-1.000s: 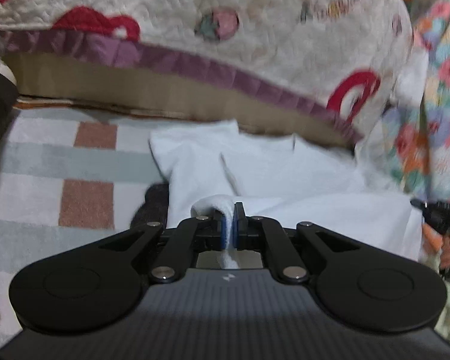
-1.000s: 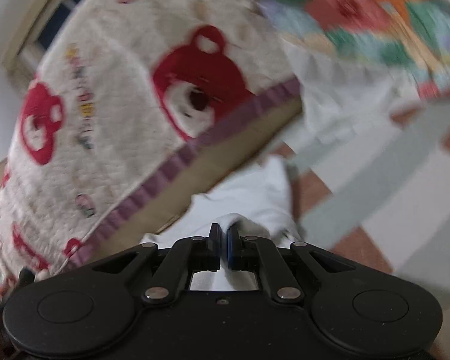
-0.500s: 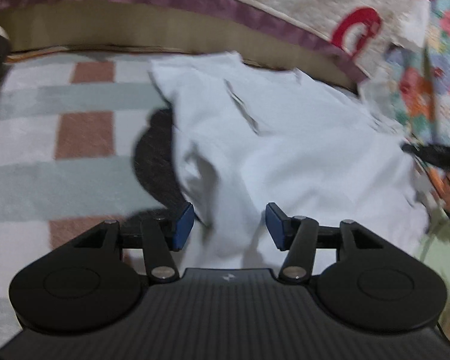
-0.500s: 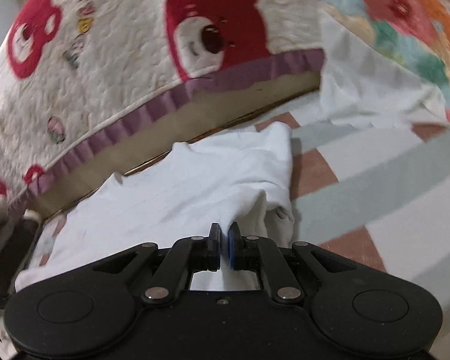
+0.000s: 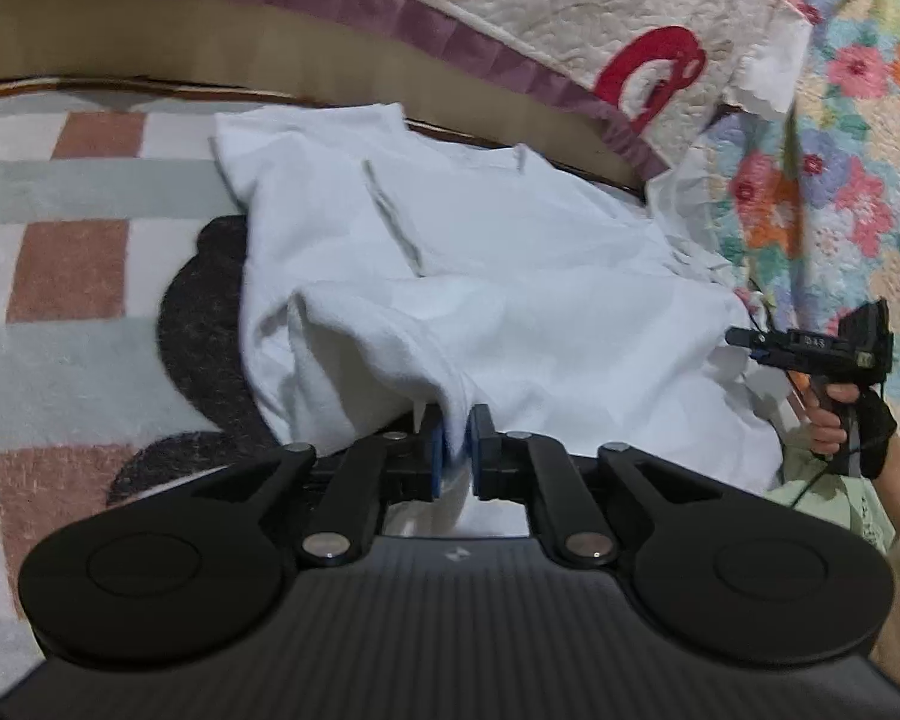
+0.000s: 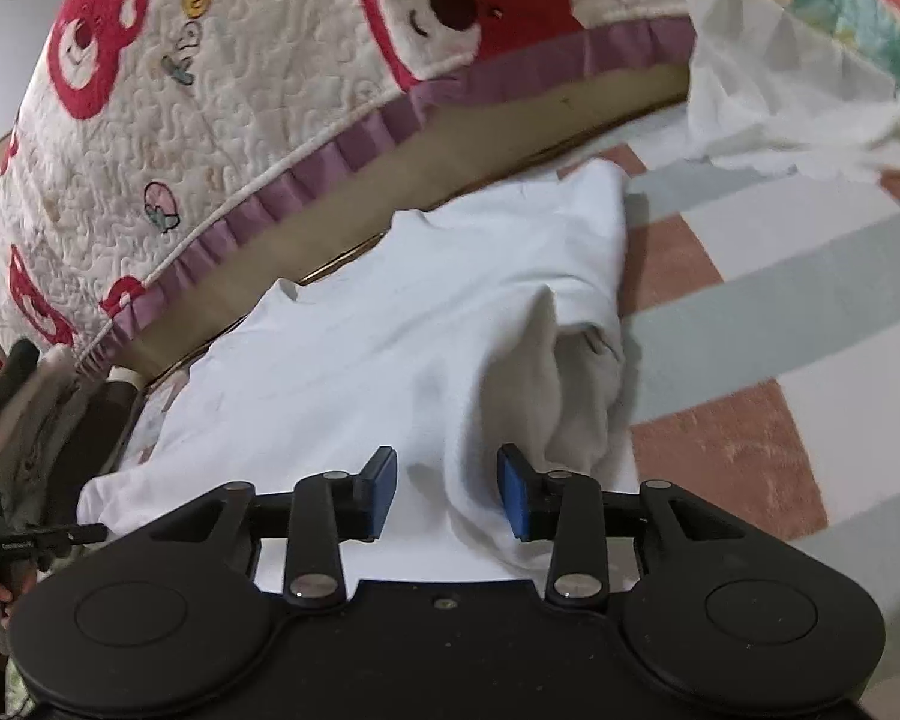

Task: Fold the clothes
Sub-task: 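Pinch the shirt hem with the left gripper while the right gripper pinches the hem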

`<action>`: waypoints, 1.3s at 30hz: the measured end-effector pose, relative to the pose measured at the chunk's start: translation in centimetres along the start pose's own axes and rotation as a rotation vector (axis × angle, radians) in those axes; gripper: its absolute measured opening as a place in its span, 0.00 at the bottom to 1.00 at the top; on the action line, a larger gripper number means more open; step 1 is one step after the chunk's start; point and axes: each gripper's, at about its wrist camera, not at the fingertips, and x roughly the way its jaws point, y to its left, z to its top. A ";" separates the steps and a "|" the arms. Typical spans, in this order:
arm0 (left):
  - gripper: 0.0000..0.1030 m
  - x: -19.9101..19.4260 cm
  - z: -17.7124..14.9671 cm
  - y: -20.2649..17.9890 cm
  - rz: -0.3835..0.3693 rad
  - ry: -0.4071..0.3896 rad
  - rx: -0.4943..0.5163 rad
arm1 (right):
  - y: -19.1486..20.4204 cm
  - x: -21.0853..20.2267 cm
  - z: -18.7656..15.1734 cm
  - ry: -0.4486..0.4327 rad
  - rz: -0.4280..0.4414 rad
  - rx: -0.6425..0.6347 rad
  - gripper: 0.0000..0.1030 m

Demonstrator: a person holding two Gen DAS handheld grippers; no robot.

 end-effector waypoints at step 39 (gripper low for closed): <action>0.03 7.3 17.9 2.5 0.295 -0.258 0.005 | -1.1 4.8 18.2 -0.243 0.027 0.144 0.09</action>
